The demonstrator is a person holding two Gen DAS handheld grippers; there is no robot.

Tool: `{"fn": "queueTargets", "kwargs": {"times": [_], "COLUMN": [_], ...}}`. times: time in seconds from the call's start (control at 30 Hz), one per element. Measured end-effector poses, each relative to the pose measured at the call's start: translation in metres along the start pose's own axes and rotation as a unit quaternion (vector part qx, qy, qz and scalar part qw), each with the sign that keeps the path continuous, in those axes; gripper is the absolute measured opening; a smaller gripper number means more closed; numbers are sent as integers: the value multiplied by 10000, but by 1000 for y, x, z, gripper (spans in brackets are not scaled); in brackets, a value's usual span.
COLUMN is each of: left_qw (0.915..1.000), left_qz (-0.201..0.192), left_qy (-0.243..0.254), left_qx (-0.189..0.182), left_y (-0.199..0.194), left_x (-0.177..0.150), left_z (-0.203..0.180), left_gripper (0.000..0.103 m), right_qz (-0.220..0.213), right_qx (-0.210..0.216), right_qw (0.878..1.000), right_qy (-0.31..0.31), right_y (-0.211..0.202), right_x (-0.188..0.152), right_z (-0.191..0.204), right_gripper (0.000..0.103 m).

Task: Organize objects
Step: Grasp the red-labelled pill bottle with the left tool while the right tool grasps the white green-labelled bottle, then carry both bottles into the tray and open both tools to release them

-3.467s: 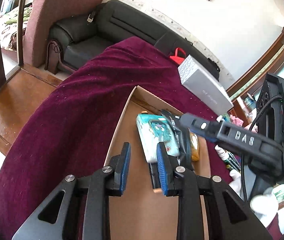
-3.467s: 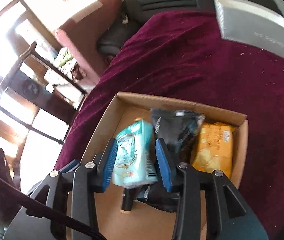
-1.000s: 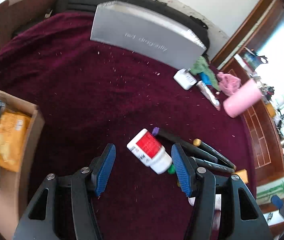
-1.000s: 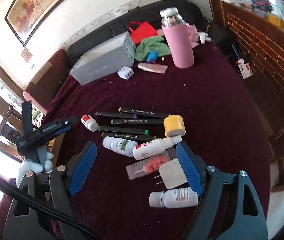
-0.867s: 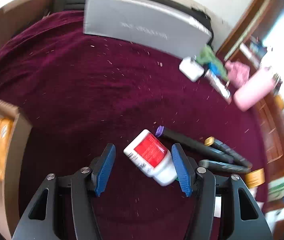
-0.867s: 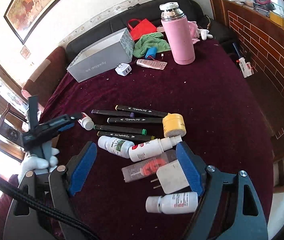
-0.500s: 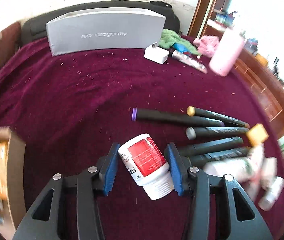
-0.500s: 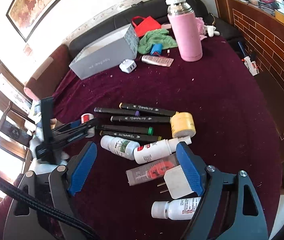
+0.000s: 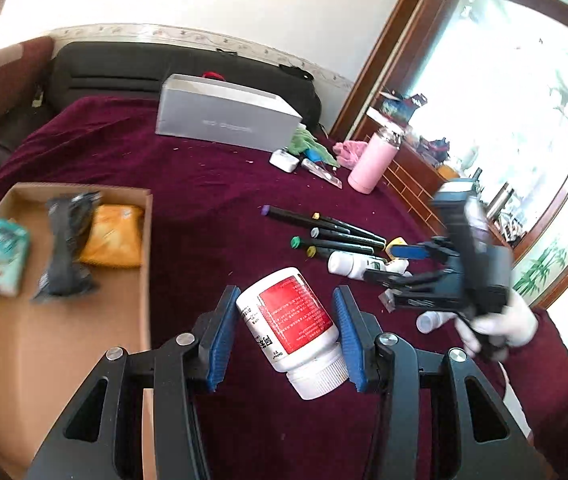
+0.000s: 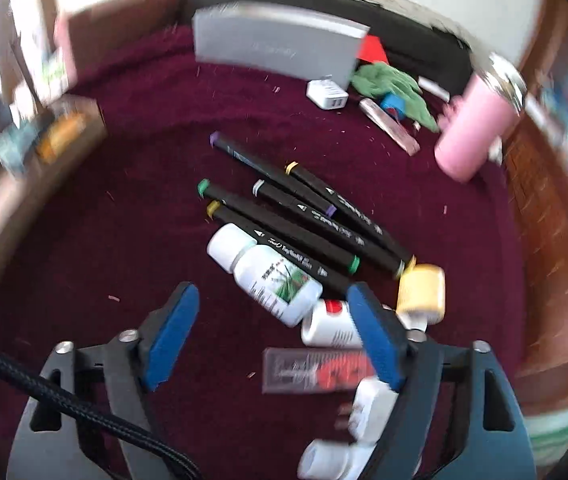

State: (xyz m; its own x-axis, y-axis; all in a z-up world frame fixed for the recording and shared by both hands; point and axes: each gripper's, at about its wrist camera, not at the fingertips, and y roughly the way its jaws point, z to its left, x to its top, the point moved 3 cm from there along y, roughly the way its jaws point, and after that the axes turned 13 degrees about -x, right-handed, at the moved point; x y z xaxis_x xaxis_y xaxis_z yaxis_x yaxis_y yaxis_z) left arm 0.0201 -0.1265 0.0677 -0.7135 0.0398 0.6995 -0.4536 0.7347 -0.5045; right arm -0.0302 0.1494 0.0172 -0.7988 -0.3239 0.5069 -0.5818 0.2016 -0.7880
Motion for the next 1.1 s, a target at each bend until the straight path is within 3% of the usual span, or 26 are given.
{"fn": "queueTargets", "kwargs": {"times": [0.17,0.37,0.43,0.63,0.83,1.1], "left_qw": [9993,9971,9962,9950,9932,9901], "left_qz": [-243,-389,-435,-526,-678,-679], "left_qy": [-246,-602,-701,-800,-813,-851], "left_qx": [135,271,273,290,488,885], "left_y": [-35,-54,-57,-67,-91,-115], "left_x": [-10,-24,-29,-37,-45,-44], "left_z": [25,58,65,74,79,98], "left_gripper": [41,41,41,41,41,41], "right_qz": [257,708,861,988,891,633], "right_qx": [-418,-88,83,25,925,2681], "right_qw": [9971,9969,9959,9951,9866,9474], "right_qy": [-584,-332,-266,89,1011,1627], "right_y": [28,54,58,57,41,-12], "right_x": [10,20,21,19,9,8], "right_z": [18,15,20,20,10,37], "right_gripper": [51,33,32,31,31,32]}}
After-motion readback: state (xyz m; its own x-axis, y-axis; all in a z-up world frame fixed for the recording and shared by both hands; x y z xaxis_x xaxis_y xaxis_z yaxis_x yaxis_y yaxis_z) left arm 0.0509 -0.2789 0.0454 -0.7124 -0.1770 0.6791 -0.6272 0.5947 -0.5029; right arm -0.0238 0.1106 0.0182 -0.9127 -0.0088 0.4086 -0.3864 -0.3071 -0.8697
